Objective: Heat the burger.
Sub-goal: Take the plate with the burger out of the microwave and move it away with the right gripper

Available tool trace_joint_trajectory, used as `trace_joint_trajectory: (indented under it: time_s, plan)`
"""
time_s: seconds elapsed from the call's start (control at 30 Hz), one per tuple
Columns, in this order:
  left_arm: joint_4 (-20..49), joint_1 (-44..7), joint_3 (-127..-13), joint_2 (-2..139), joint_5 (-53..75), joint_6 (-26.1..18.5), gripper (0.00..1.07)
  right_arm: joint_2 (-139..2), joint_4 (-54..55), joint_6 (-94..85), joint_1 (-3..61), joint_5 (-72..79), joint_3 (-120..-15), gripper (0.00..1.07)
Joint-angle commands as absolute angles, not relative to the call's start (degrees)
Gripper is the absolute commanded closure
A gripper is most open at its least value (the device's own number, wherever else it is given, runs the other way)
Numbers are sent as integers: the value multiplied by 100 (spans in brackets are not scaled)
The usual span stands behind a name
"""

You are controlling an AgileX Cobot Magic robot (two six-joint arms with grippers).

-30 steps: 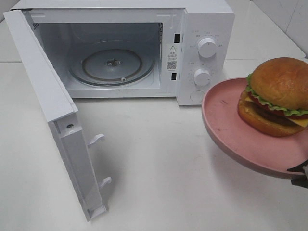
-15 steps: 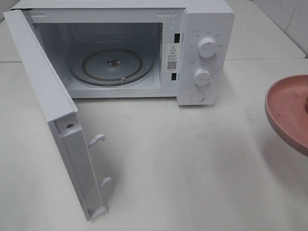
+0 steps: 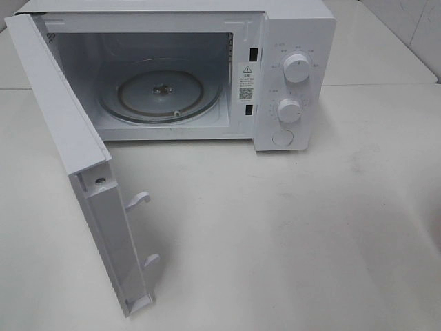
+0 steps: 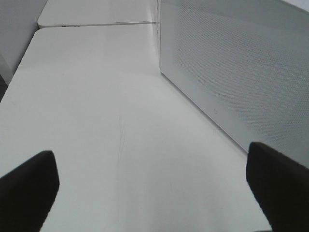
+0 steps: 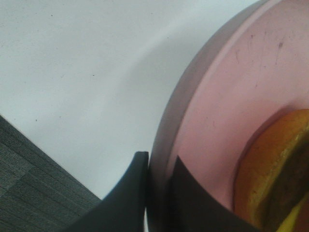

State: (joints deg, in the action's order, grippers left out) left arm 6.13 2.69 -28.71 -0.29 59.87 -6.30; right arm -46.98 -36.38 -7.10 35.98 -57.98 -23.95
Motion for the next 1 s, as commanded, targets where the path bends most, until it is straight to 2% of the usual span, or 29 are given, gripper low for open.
trace_joint_trajectory:
  time_s: [0.03, 0.47, 1.0]
  plan:
    - [619, 304, -2859, -138, 5942, -613, 6, -5065, -4131, 149, 3598, -5787, -2590, 107]
    - [619, 304, -2859, -138, 5942, -613, 6, -6807, -4629, 2739, 3598, -5930, -3203, 107]
    - [619, 304, -2859, -138, 5942, -613, 6, -8428, -5031, 4750, 3581, -6171, -3507, 107]
